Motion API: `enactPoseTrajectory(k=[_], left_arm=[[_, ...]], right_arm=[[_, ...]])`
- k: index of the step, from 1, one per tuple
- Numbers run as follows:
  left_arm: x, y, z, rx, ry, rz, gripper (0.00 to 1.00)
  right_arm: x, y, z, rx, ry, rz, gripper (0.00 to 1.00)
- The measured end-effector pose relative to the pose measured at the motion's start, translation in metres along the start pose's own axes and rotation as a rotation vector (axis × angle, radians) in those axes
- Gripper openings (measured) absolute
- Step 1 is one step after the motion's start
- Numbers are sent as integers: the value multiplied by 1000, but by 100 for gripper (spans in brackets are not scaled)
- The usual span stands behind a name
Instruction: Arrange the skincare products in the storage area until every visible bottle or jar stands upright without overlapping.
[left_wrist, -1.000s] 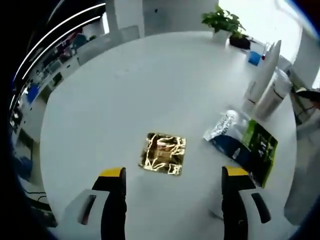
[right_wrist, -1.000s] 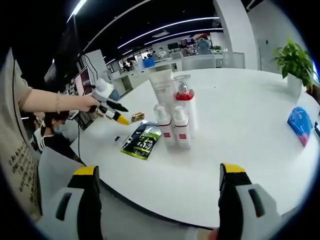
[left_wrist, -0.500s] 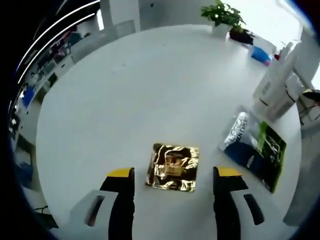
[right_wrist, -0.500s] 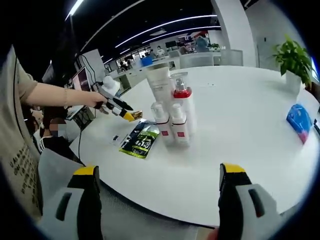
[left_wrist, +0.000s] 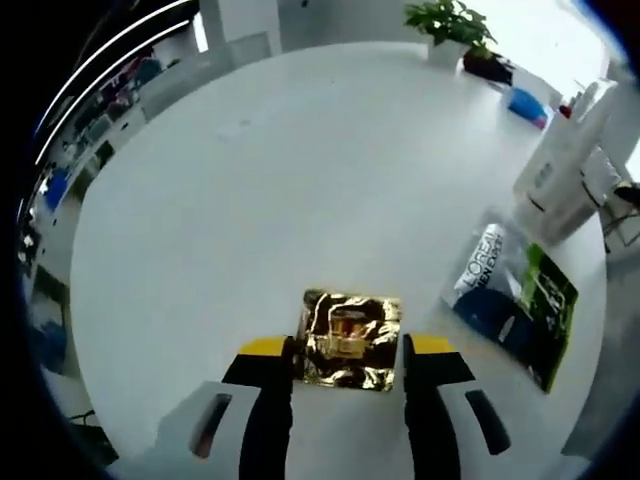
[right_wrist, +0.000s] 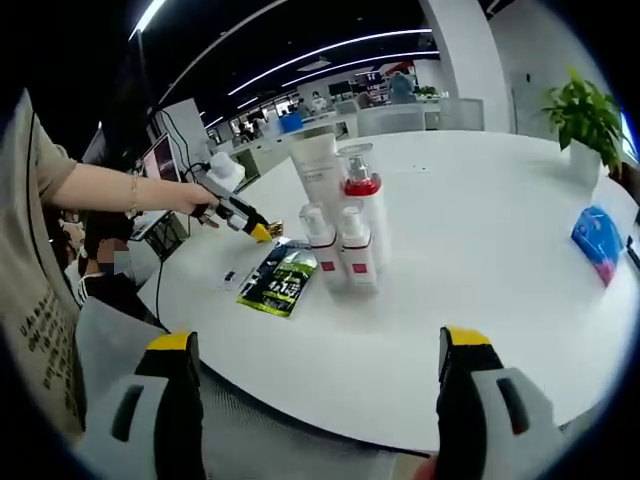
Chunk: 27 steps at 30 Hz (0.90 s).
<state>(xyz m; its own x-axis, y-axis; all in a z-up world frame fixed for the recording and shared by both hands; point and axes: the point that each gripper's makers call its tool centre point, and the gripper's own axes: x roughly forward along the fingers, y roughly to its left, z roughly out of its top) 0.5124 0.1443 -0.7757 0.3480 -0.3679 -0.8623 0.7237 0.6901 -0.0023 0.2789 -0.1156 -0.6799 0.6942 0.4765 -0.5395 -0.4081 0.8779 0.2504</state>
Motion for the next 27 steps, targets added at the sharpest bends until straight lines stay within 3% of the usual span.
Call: enactPoseTrajectory(k=[15,20,27], left_arm=[[-12,1,-1,-84,2,52,32],[-24,-1,-5,-182,-7,77,32],[-39,-8,-13,-409,-35,136,33]], right_arm=[[0,2,1,-12,1,8,99],[1,3,1,-19,2,18,99],[2,6,1,-32,8,34,99]])
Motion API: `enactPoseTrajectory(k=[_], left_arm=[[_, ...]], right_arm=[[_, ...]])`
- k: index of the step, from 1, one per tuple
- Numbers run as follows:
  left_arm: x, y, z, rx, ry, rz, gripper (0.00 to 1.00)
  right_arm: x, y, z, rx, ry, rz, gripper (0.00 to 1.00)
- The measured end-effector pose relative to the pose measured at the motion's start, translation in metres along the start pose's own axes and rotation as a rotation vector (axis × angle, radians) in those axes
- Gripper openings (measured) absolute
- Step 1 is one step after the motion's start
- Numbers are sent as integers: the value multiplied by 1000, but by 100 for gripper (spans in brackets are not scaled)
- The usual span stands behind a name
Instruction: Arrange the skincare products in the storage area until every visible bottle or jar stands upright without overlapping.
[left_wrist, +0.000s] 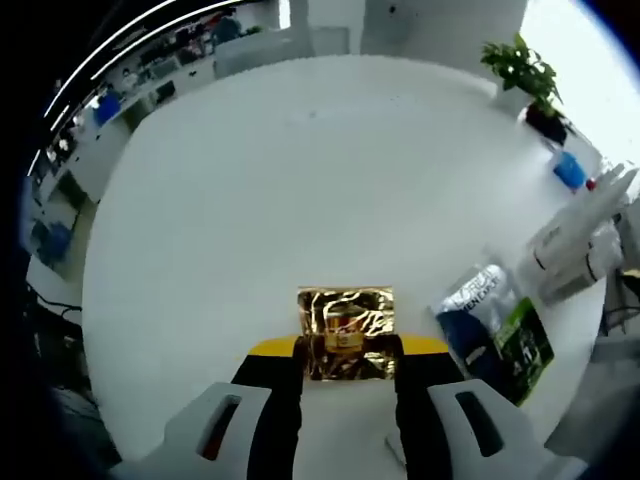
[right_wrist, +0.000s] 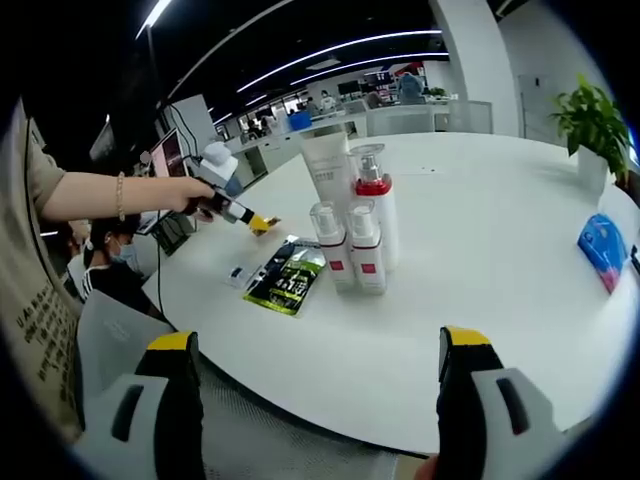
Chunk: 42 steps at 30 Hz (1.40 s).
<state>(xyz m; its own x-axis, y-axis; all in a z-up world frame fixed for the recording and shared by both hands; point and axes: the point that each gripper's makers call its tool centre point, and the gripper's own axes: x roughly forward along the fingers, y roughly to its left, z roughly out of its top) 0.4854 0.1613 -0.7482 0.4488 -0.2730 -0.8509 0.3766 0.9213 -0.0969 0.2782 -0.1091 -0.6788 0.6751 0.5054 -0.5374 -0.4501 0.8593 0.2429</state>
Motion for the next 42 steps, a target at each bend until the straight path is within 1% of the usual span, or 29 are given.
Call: enactPoseTrajectory(k=[4,7,10,16,20,25,29,31,36,42], left_arm=[[-5,-3,-10,-61,0,22,33],[-6,-7,-16,-124,-11,34,33],[-6,-10,-19,-160,-22,40,33],[-4,-15,-28,-260,-36,77,33],[-2,-20,-30,-274,-42,96,33],[3,-21,-31,-317,-56,122,33],[5,-24,-36,-317,-47,154,34],[6,-23,-36,-322,-54,173,34],[6,-25,-36,-330,-52,172,36],[4,-25,-37,-332,-58,178,36]], right_arm=[[0,2,0,-4,3,8,99],[1,4,0,-6,4,15,99],[1,4,0,-7,4,18,99],[1,5,0,-8,4,22,99],[1,5,0,-5,4,26,99],[0,5,0,-2,2,25,99],[-1,2,3,4,-12,7,99],[-1,2,3,13,-14,7,99],[0,4,2,5,1,18,99],[0,4,1,5,3,17,99]])
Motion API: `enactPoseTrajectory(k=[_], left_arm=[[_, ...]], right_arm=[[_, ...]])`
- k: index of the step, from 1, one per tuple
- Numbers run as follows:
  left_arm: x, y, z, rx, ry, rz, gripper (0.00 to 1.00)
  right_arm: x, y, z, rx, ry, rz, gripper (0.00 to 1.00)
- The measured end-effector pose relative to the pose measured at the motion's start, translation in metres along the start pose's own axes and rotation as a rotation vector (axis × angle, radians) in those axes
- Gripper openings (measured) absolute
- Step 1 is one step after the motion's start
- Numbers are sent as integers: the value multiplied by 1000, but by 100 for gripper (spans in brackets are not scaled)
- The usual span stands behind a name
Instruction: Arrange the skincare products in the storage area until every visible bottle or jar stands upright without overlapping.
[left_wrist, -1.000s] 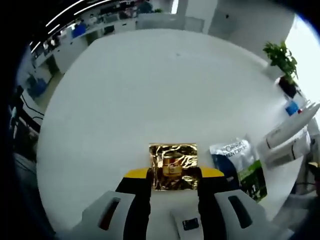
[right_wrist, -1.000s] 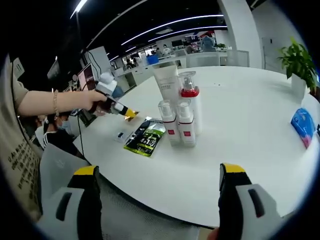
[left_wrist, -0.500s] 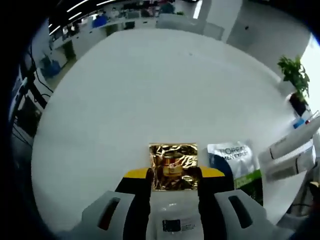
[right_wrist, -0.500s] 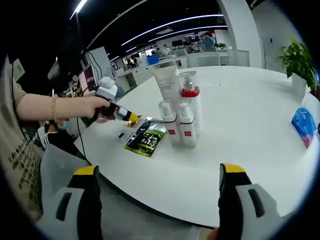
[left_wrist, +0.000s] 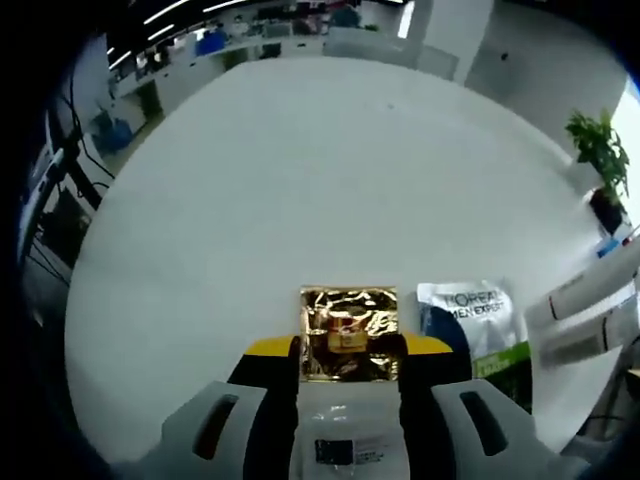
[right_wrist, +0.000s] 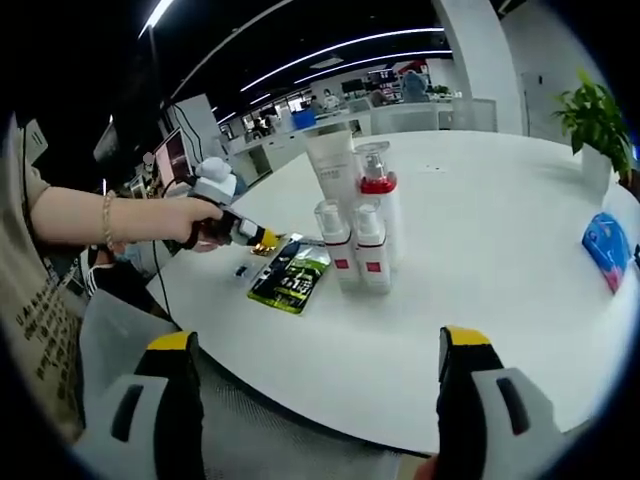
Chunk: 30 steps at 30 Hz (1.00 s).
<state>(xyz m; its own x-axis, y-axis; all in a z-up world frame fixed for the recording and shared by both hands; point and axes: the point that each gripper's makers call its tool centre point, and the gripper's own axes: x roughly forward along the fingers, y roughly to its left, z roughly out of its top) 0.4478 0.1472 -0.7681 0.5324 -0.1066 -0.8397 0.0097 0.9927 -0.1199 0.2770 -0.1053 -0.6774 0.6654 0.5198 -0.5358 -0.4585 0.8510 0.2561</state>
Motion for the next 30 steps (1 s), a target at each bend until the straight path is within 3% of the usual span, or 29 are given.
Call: enactPoseTrajectory(k=[21,30], left_arm=[[-6,-6,-3,-20,-11,-45,44],[-17,-4,5,-16,-40,-57,46]], right_arm=[[-2,-1,1,-3,-12,-3,99],[-3,0,3,-12,-24,-3,99]])
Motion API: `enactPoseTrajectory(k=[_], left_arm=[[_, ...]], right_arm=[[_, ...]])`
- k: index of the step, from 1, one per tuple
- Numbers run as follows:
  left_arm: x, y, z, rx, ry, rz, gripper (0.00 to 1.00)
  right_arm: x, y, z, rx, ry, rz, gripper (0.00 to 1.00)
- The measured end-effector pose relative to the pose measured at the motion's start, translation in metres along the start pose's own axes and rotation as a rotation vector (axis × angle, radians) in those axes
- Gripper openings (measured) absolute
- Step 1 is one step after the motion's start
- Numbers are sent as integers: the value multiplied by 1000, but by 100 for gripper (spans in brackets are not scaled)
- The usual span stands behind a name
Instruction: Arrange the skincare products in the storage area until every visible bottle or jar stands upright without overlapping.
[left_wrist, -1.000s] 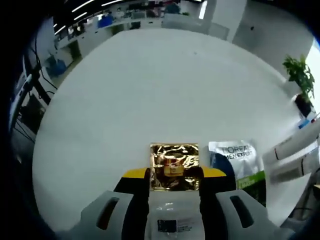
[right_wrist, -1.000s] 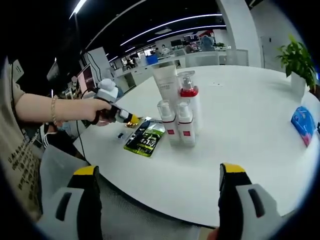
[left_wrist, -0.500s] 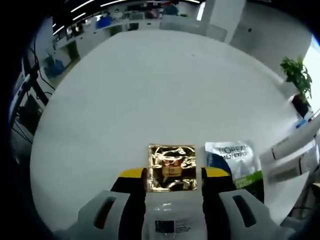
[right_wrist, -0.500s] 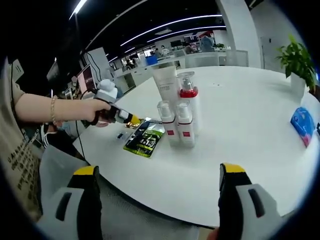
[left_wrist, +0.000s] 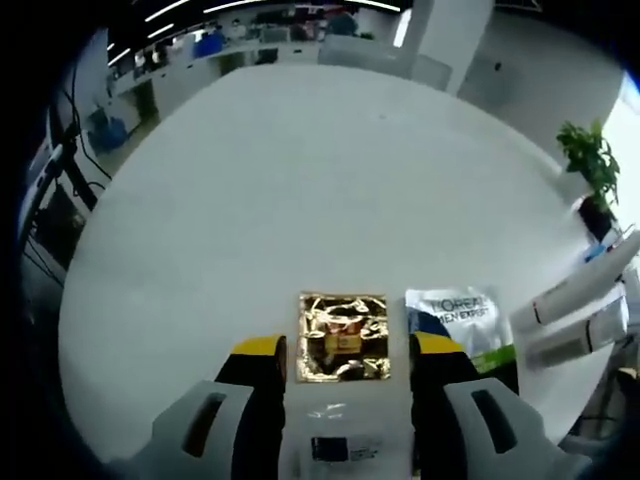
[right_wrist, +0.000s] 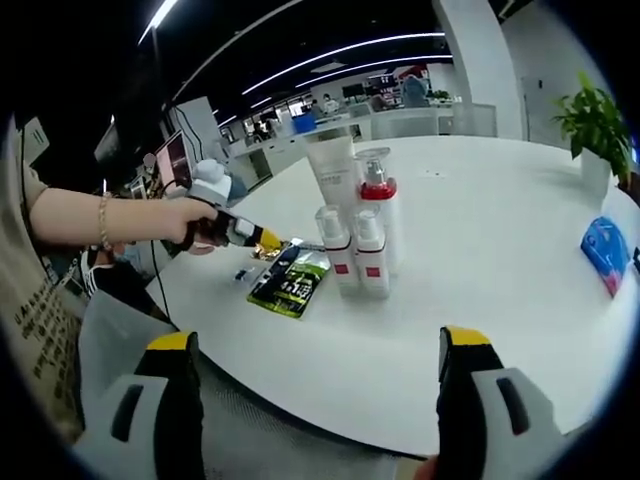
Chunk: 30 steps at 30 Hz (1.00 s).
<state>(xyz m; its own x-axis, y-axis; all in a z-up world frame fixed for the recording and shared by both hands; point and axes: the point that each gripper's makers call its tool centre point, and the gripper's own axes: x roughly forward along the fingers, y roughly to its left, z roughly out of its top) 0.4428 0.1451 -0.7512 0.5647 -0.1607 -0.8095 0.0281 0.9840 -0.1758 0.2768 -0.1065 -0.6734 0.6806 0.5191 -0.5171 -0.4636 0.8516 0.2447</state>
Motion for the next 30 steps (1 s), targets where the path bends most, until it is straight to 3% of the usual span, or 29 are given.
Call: enactPoseTrajectory(k=[11,19,25,30], left_arm=[[-23,-3,3,20,-50,-41,56],[-42,6,2,32,-111,-62,66],[-53,16,-11,57,-128,-70,73],[-62,14,-21,91,-153,-120,83]], right_arm=[[-1,3,2,-20,-13,9,99],[-1,6,2,-26,-16,26,99],[-1,8,2,-32,-15,40,99],[-2,10,2,-33,-17,45,99]])
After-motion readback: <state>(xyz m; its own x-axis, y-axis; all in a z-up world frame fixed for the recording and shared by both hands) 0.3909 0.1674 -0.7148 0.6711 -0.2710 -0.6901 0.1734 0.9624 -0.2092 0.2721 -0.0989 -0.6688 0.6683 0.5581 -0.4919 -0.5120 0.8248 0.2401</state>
